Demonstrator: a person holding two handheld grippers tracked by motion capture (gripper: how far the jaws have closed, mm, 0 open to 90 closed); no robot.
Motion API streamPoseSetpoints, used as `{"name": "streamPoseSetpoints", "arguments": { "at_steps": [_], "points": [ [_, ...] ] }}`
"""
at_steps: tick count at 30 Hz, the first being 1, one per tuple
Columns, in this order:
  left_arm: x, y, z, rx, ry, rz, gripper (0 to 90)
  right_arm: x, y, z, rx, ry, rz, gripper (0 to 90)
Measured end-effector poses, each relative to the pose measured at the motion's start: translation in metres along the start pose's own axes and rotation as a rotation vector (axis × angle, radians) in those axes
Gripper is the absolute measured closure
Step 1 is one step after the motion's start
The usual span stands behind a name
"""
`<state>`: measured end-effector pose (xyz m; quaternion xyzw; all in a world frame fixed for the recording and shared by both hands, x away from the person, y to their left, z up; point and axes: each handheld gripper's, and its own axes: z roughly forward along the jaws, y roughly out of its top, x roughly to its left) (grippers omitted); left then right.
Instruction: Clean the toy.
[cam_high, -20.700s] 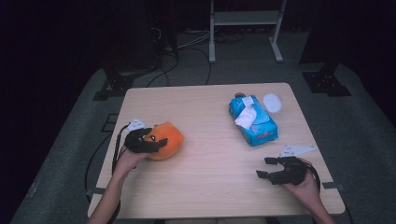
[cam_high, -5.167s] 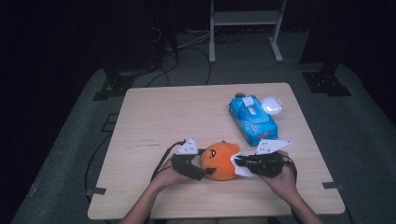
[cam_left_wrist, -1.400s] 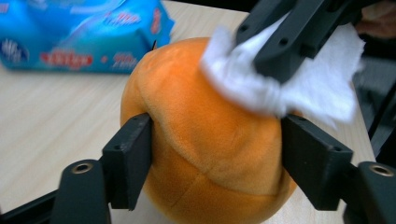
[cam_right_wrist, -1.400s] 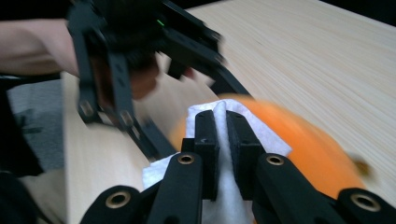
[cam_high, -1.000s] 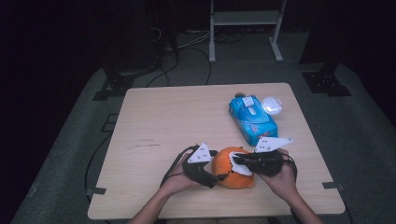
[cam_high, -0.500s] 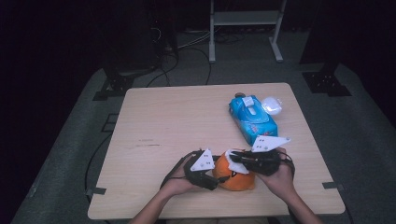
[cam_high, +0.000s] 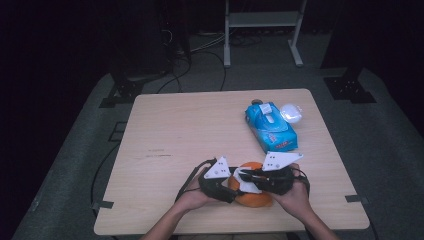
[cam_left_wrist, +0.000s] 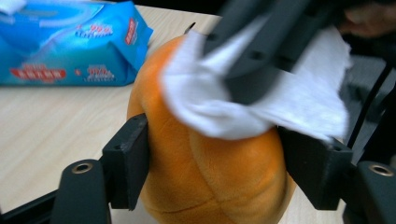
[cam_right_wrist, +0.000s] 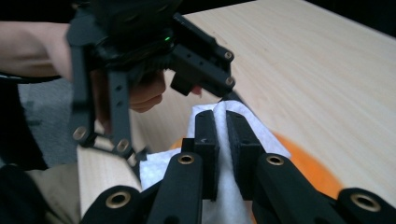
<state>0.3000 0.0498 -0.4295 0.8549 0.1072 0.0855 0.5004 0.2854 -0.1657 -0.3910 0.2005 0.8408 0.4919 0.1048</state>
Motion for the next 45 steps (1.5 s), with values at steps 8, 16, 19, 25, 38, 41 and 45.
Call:
{"name": "streamPoseSetpoints", "arguments": {
  "at_steps": [8, 16, 19, 25, 38, 41, 45],
  "points": [
    [0.007, -0.006, 0.000, 0.000, -0.018, -0.035, 25.9, -0.027, -0.019, -0.023, 0.008, -0.073, 0.081, 83.2],
    [0.005, -0.003, 0.005, 0.022, -0.037, -0.090, 16.8, -0.004, -0.013, -0.012, 0.018, -0.013, 0.029, 83.2],
    [0.002, -0.002, 0.004, 0.029, -0.024, -0.062, 21.6, 0.006, -0.004, 0.001, 0.027, -0.007, -0.016, 83.2],
    [0.007, -0.011, 0.002, 0.017, -0.020, -0.088, 24.5, -0.002, -0.004, -0.004, 0.035, -0.063, -0.012, 83.2],
    [0.016, -0.010, 0.000, -0.003, -0.084, -0.094, 14.1, 0.002, -0.010, -0.006, 0.055, 0.013, -0.056, 83.1],
    [0.017, -0.013, -0.002, 0.011, -0.060, -0.077, 23.9, 0.006, -0.007, 0.002, 0.071, -0.002, -0.087, 83.1],
    [0.019, -0.018, -0.004, 0.006, -0.051, -0.107, 28.5, 0.000, -0.009, -0.008, 0.061, -0.058, -0.080, 83.1]
  ]
}}
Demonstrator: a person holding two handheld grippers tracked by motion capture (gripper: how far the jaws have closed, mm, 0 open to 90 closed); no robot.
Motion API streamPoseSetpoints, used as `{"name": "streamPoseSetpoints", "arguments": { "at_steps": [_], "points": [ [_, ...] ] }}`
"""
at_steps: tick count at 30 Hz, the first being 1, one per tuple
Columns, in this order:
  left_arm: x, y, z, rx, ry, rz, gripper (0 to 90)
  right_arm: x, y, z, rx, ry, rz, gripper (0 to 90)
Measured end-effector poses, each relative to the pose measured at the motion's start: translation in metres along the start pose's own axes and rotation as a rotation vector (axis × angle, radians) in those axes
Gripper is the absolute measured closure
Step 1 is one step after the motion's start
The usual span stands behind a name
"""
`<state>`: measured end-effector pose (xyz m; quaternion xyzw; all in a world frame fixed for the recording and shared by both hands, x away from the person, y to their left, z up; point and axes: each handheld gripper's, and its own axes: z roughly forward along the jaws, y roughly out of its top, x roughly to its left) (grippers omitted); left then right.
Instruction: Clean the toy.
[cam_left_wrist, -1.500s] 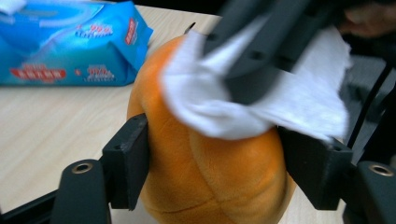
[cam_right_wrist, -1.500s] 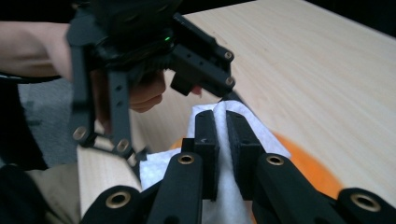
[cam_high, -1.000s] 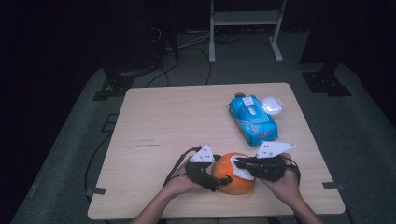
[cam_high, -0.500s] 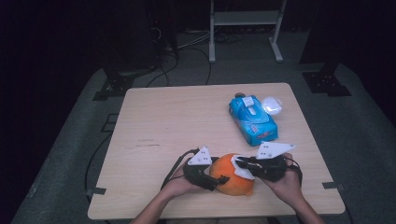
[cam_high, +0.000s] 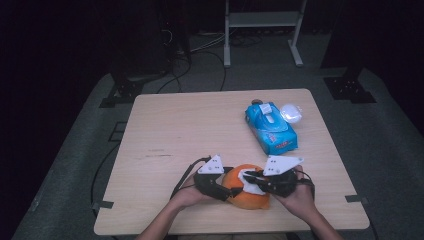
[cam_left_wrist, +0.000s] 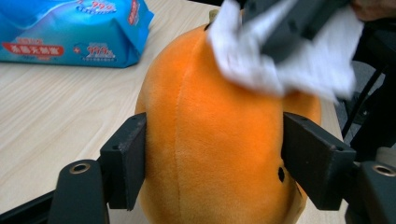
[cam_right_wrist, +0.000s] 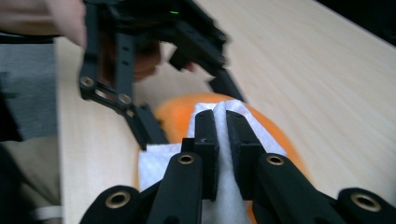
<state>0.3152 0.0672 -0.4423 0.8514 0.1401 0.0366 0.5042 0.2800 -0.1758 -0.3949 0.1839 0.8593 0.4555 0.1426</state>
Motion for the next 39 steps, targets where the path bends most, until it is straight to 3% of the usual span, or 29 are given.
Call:
{"name": "streamPoseSetpoints", "arguments": {
  "at_steps": [4, 7, 9, 14, 15, 21, 24, 27, 34, 39],
  "points": [
    [0.002, -0.003, -0.001, -0.008, 0.000, -0.015, 29.1, -0.011, -0.019, -0.021, -0.008, -0.034, 0.052, 83.1],
    [0.001, -0.003, 0.000, -0.017, -0.012, -0.001, 28.5, -0.014, -0.030, -0.033, -0.012, -0.040, 0.096, 83.1],
    [0.000, -0.002, -0.001, -0.018, -0.028, 0.019, 25.7, -0.015, -0.033, -0.035, -0.014, -0.029, 0.104, 83.1],
    [0.004, 0.003, -0.002, -0.028, -0.040, -0.007, 11.5, -0.011, -0.029, -0.027, 0.010, 0.004, 0.067, 83.0],
    [0.004, 0.001, 0.000, -0.020, -0.038, -0.003, 11.8, -0.010, -0.029, -0.026, 0.013, 0.022, 0.069, 83.0],
    [-0.002, 0.001, 0.002, -0.007, -0.012, 0.021, 21.3, -0.012, -0.020, -0.020, -0.021, 0.023, 0.087, 83.1],
    [-0.006, 0.002, 0.002, 0.008, 0.008, 0.034, 23.1, -0.008, -0.007, -0.008, -0.031, 0.039, 0.055, 83.0],
    [-0.003, -0.002, -0.001, 0.004, 0.011, 0.010, 24.7, -0.007, -0.001, 0.000, -0.023, 0.033, 0.032, 83.0],
    [0.003, -0.007, -0.001, -0.023, -0.012, -0.020, 25.3, -0.021, -0.031, -0.028, -0.034, 0.012, 0.137, 82.9],
    [0.005, -0.008, -0.001, -0.022, -0.011, -0.036, 25.1, -0.012, -0.046, -0.034, 0.005, 0.045, 0.139, 82.8]
  ]
}}
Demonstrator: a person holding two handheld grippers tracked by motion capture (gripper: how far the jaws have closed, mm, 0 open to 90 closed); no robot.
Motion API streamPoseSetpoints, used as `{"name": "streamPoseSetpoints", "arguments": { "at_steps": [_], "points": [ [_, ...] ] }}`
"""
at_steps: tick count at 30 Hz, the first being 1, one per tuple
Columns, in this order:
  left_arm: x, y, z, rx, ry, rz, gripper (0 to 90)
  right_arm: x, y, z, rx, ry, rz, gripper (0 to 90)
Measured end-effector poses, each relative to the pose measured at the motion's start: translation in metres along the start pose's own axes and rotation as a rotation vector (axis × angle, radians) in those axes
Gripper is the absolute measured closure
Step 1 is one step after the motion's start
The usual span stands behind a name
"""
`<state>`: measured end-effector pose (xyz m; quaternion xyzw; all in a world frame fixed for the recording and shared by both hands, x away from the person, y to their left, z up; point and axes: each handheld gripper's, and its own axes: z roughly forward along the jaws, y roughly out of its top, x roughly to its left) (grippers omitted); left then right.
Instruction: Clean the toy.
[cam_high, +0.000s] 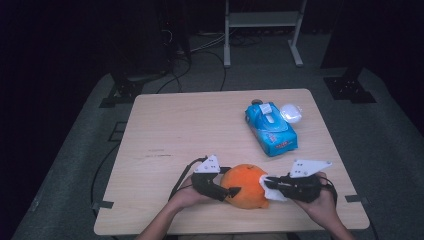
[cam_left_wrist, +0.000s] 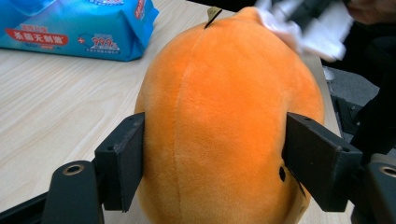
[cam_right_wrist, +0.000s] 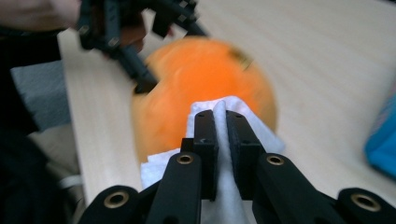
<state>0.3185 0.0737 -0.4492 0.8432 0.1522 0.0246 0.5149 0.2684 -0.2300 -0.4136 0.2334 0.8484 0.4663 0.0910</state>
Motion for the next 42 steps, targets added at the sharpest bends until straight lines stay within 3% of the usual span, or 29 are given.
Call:
{"name": "streamPoseSetpoints", "arguments": {
  "at_steps": [5, 11, 21, 25, 29, 34, 39, 42],
  "points": [
    [-0.004, 0.003, 0.001, 0.012, 0.011, 0.007, 25.3, -0.001, 0.003, 0.002, -0.006, -0.011, -0.007, 83.0],
    [-0.003, 0.001, 0.000, 0.010, 0.013, -0.004, 25.4, -0.016, 0.010, 0.004, -0.056, -0.027, 0.053, 83.0],
    [-0.007, 0.005, 0.001, 0.018, 0.022, 0.004, 25.2, 0.002, -0.005, 0.002, 0.006, -0.018, 0.056, 82.8],
    [-0.008, 0.006, 0.002, 0.022, 0.028, 0.017, 25.2, -0.004, 0.007, -0.002, -0.042, -0.042, 0.056, 82.9],
    [-0.008, 0.005, 0.001, 0.022, 0.029, 0.007, 25.1, -0.014, 0.025, 0.002, -0.092, -0.035, 0.061, 82.9],
    [-0.006, 0.009, -0.004, 0.025, -0.011, 0.000, 17.5, -0.016, 0.018, 0.019, -0.019, -0.008, 0.062, 82.9],
    [-0.003, 0.014, -0.006, -0.007, -0.038, -0.015, 8.8, -0.006, 0.011, 0.009, 0.006, 0.025, 0.036, 82.9],
    [-0.003, 0.013, 0.004, -0.010, -0.044, -0.029, 3.8, -0.005, 0.007, 0.007, -0.002, 0.058, 0.036, 82.7]
  ]
}}
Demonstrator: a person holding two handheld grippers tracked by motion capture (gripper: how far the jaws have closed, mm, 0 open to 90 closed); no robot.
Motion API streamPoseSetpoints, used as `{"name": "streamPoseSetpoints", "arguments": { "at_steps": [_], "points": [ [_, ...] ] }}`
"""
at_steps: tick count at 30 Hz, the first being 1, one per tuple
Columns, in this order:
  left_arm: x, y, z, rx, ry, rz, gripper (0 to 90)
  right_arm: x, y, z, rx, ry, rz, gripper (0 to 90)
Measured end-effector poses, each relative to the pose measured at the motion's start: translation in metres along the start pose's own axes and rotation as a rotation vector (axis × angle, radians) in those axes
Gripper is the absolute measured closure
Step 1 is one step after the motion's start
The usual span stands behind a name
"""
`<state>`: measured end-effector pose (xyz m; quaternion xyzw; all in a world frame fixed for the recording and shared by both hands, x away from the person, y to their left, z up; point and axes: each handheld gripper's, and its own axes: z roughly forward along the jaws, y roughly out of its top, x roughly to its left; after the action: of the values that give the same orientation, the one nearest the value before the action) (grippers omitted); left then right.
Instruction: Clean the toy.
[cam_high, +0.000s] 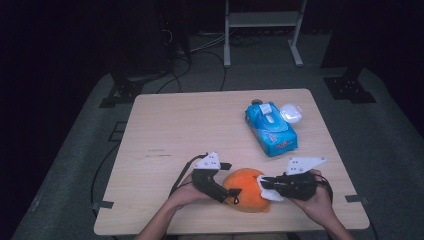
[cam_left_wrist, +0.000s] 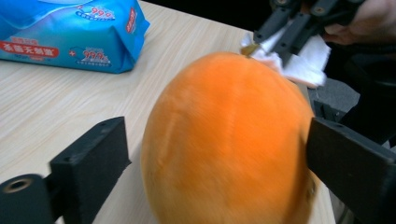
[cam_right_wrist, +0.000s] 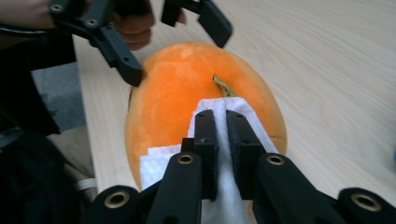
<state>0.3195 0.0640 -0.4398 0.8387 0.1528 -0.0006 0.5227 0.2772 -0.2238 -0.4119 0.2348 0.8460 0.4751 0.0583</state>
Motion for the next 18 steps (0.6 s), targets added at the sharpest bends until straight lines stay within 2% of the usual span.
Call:
{"name": "streamPoseSetpoints", "arguments": {
  "at_steps": [2, 3, 6, 8, 10, 12, 13, 15, 16, 17, 18],
  "points": [
    [-0.002, -0.004, 0.008, 0.019, -0.035, -0.014, 6.6, 0.000, 0.001, 0.000, -0.001, 0.002, -0.003, 82.7],
    [-0.004, -0.006, 0.011, 0.023, -0.025, 0.000, 9.5, 0.000, 0.001, 0.000, -0.001, 0.001, 0.001, 82.7],
    [-0.005, -0.002, 0.007, 0.015, 0.006, 0.023, 29.4, -0.003, 0.004, 0.000, -0.008, -0.018, 0.005, 82.8],
    [-0.006, 0.003, 0.002, -0.040, 0.059, 0.046, 35.6, -0.006, 0.008, -0.004, -0.027, -0.037, 0.015, 82.7],
    [-0.009, 0.009, -0.002, -0.097, 0.139, 0.114, 38.0, -0.010, 0.013, -0.008, -0.049, -0.066, 0.006, 82.6],
    [-0.008, 0.012, -0.005, -0.136, 0.182, 0.147, 38.0, -0.015, 0.020, -0.009, -0.078, -0.075, 0.012, 82.7],
    [-0.007, 0.011, -0.005, -0.138, 0.185, 0.143, 37.2, -0.018, 0.023, -0.009, -0.097, -0.074, 0.020, 82.8],
    [-0.003, 0.005, -0.004, -0.087, 0.177, 0.130, 35.1, -0.026, 0.025, -0.006, -0.108, -0.071, 0.041, 82.8],
    [-0.001, 0.002, -0.002, -0.054, 0.167, 0.117, 32.2, -0.029, 0.024, -0.002, -0.093, -0.082, 0.043, 82.8],
    [0.002, -0.004, -0.004, -0.052, 0.134, 0.087, 28.8, -0.030, 0.023, 0.003, -0.076, -0.095, 0.040, 82.7],
    [0.003, -0.006, -0.007, -0.050, 0.119, 0.079, 28.0, -0.033, 0.019, 0.009, -0.051, -0.089, 0.046, 82.7]
  ]
}}
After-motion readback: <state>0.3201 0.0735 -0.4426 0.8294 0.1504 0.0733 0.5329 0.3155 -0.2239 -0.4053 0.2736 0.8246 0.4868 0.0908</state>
